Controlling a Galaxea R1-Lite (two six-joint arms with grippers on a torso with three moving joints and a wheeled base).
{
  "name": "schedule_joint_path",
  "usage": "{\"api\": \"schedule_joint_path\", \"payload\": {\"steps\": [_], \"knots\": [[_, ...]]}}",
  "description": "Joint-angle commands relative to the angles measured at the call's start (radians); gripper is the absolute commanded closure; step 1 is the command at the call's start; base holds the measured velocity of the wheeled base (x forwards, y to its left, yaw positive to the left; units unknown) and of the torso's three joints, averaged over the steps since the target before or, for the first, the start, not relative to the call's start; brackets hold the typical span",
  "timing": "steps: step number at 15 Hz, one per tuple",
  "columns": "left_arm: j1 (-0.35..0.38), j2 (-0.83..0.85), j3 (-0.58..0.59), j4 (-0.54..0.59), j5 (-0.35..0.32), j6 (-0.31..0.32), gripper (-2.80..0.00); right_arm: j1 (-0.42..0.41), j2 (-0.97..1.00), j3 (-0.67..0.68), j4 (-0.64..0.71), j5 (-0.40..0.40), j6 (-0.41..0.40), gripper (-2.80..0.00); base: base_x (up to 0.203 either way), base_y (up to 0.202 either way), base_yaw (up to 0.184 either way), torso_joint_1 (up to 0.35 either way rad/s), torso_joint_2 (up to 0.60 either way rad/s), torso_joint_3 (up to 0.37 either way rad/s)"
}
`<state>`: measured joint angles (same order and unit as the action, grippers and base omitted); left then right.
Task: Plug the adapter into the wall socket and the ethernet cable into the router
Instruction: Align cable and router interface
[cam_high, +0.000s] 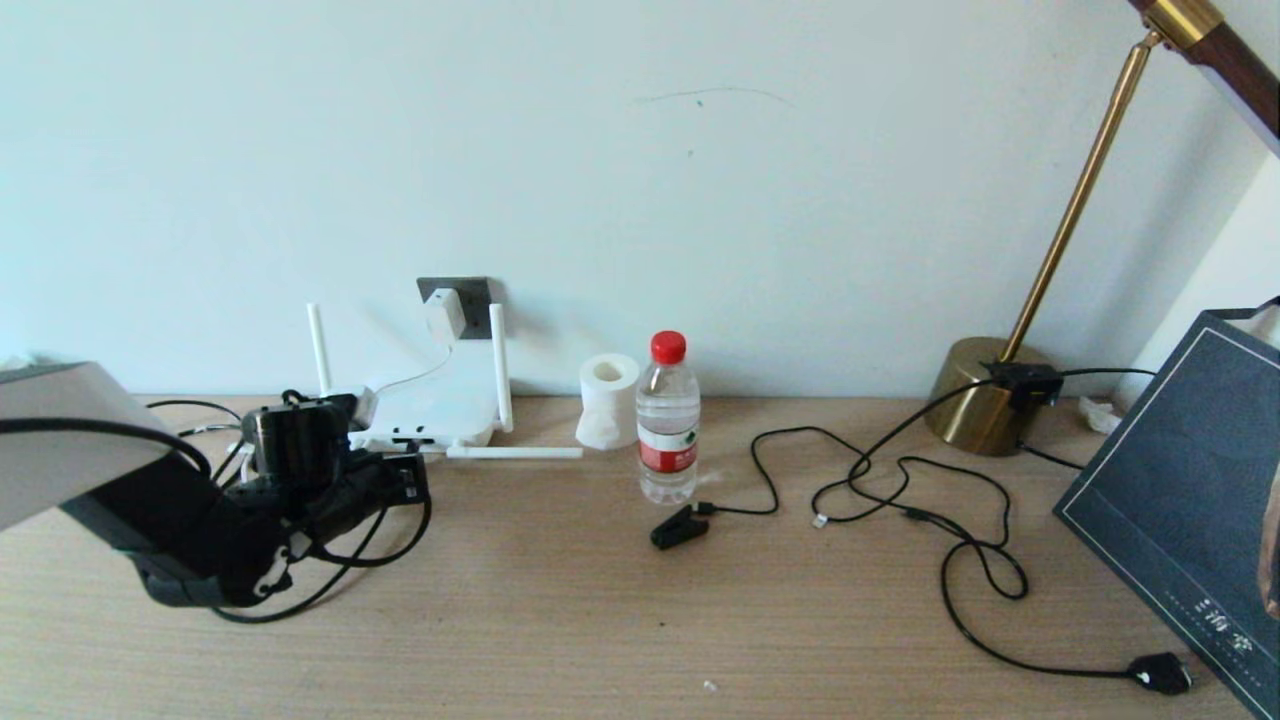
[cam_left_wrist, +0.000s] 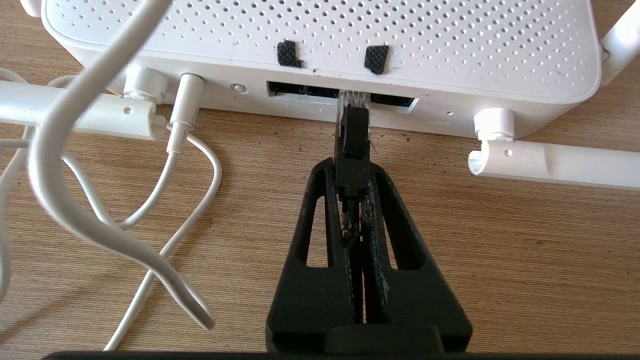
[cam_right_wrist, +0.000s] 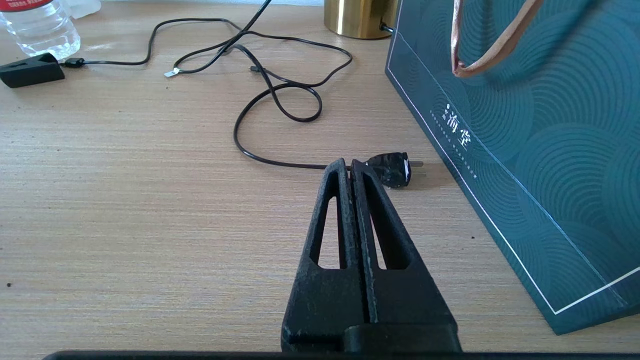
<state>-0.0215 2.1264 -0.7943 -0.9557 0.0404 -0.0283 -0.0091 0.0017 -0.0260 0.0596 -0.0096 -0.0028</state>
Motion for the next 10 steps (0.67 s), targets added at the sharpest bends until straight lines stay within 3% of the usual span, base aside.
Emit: {"api": "schedule_joint_path", "payload": {"steps": [1,7,10], "knots": [[0.0,-0.01,0.004,-0.007,0.0,-0.001,0.0,0.0,0.001,0.0,0.0,0.0,0.0,0.0,0.0,0.0,0.0,0.0,0.0,0.0],[0.0,-0.082,0.02,0.045,-0.035,0.028,0.0,0.0,0.001,0.0,0.0,0.0,0.0,0.0,0.0,0.0,0.0,0.0,0.0,0.0],[0.0,-0.153,-0.023,0.261,-0.064,0.038,0.0,0.0,0.001,0.0,0.0,0.0,0.0,0.0,0.0,0.0,0.0,0.0,0.0,0.0]]}}
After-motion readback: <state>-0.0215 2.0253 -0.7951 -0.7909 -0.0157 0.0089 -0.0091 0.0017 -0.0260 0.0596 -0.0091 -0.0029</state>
